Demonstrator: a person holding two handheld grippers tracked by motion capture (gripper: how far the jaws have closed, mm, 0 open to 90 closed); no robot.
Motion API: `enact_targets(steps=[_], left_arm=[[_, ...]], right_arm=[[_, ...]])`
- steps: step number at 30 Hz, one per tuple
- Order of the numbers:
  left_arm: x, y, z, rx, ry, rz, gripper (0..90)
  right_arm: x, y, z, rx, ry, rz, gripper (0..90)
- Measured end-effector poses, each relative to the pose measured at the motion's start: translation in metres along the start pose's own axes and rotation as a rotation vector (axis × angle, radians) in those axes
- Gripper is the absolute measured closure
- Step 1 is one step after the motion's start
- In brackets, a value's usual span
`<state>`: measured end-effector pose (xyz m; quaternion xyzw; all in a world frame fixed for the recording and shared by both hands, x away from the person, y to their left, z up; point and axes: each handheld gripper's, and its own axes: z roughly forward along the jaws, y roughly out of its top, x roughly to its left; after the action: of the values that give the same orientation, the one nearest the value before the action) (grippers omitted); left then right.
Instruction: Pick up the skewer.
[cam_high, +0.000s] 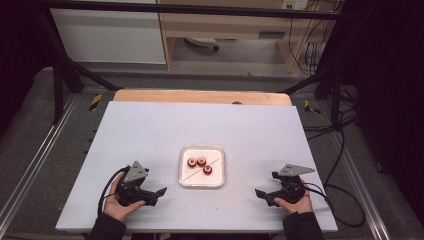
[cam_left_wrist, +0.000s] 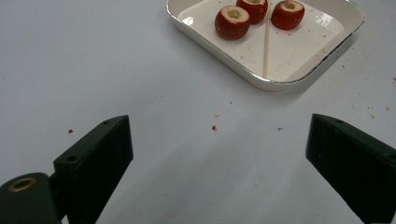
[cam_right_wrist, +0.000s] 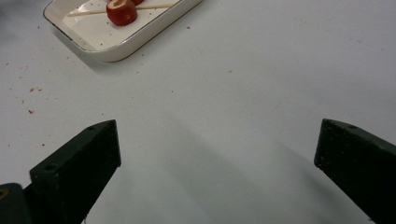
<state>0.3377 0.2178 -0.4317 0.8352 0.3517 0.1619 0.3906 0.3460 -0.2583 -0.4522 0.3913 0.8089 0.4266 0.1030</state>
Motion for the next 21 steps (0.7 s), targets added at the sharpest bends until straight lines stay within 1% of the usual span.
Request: enact_targets(steps=[1,2,6,9,10,11,12,13,14,15,16,17,18,19,20,21], left_arm=[[-0.002,0.003,0.001,0.001,-0.002,-0.003,7.3],[-0.002,0.003,0.001,0.001,-0.002,-0.003,7.3],[-0.008,0.012,0.004,0.003,-0.003,0.009,7.3],[-0.012,0.021,0.005,-0.004,-0.020,0.011,7.5],[-0.014,0.024,0.006,-0.003,-0.016,0.017,7.5],[-0.017,0.030,0.009,0.001,-0.011,0.026,7.8],[-0.017,0.030,0.009,0.001,-0.011,0.026,7.9],[-0.020,0.036,0.011,0.001,-0.016,0.033,8.0],[-0.020,0.036,0.011,0.001,-0.016,0.033,8.5],[-0.024,0.042,0.015,0.006,-0.016,0.036,8.8],[-0.024,0.042,0.015,0.006,-0.016,0.036,9.1],[-0.028,0.048,0.019,0.011,-0.019,0.042,9.7],[-0.028,0.048,0.019,0.011,-0.019,0.042,10.4],[-0.031,0.052,0.024,0.021,-0.018,0.050,11.4],[-0.031,0.052,0.024,0.021,-0.018,0.050,12.3],[-0.034,0.057,0.030,0.040,-0.014,0.056,13.1]], right_arm=[[0.000,0.000,0.000,0.001,0.000,-0.001,1.0],[0.000,0.000,0.000,0.001,0.000,-0.001,1.0],[0.000,0.000,0.001,0.001,-0.001,-0.004,1.0],[0.000,0.000,0.000,-0.001,-0.002,-0.002,1.0],[0.000,0.000,0.000,-0.001,-0.002,-0.002,1.0],[0.000,0.000,0.000,-0.001,-0.004,-0.002,1.0],[0.000,0.000,0.000,-0.001,-0.004,-0.002,1.0],[0.000,0.000,0.000,0.001,-0.005,-0.003,1.0],[0.000,0.000,0.000,0.001,-0.005,-0.003,1.0],[0.000,0.000,0.000,0.002,-0.006,0.000,1.0],[0.000,0.000,0.000,0.002,-0.006,0.000,1.0],[0.000,0.000,0.000,0.003,-0.006,0.001,1.0],[0.000,0.000,0.000,0.003,-0.006,0.001,1.0],[0.001,0.000,0.000,0.002,-0.006,0.000,1.0],[0.001,0.000,0.000,0.002,-0.006,0.000,1.0],[0.000,0.000,0.001,0.007,-0.008,-0.001,1.0]])
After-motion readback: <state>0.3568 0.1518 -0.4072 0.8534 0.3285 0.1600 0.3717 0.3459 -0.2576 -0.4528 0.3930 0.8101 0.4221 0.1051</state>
